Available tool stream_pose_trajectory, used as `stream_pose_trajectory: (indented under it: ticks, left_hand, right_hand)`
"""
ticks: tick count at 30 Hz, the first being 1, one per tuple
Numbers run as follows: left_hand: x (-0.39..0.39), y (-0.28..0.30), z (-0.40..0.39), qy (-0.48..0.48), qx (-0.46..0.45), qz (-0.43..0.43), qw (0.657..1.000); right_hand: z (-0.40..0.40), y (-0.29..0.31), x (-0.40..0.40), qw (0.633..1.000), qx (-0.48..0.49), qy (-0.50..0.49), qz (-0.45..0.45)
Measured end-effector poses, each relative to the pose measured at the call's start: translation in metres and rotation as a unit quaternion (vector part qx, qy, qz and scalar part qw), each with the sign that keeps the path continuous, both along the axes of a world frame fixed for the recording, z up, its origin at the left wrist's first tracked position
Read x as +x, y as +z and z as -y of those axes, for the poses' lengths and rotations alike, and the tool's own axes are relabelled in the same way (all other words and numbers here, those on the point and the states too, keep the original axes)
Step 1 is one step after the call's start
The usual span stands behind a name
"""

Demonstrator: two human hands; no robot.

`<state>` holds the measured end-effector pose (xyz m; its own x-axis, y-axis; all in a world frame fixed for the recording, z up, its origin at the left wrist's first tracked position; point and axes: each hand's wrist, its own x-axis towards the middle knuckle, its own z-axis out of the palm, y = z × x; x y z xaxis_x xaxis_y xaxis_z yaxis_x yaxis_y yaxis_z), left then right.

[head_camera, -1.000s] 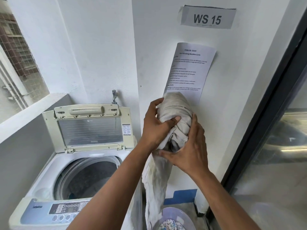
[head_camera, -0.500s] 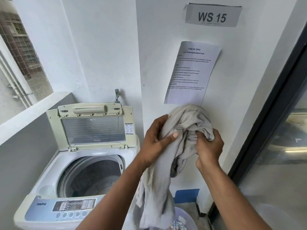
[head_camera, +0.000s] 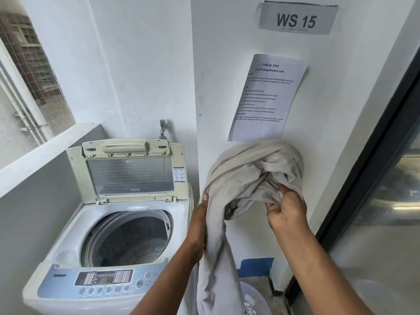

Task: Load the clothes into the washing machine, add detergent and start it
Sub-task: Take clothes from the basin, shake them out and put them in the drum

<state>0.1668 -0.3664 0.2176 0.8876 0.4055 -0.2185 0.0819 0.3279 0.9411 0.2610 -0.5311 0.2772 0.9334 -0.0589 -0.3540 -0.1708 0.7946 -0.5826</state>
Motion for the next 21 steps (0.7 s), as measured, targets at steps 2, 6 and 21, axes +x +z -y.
stream_pose_trajectory:
  ticks: [2, 6, 21]
  left_hand:
    - [-0.002, 0.008, 0.000, 0.009, -0.100, -0.009, 0.995]
    - [0.006, 0.025, 0.005, 0.017, -0.220, 0.039, 0.974]
    - [0.034, 0.035, -0.013, 0.087, 0.118, 0.114, 0.983]
  right_hand:
    - [-0.001, -0.001, 0.001, 1.000, 0.018, 0.017, 0.002]
    - [-0.005, -0.014, -0.006, 0.998, 0.036, 0.052, -0.002]
    - [0.039, -0.046, -0.031, 0.824, -0.524, 0.126, 0.178]
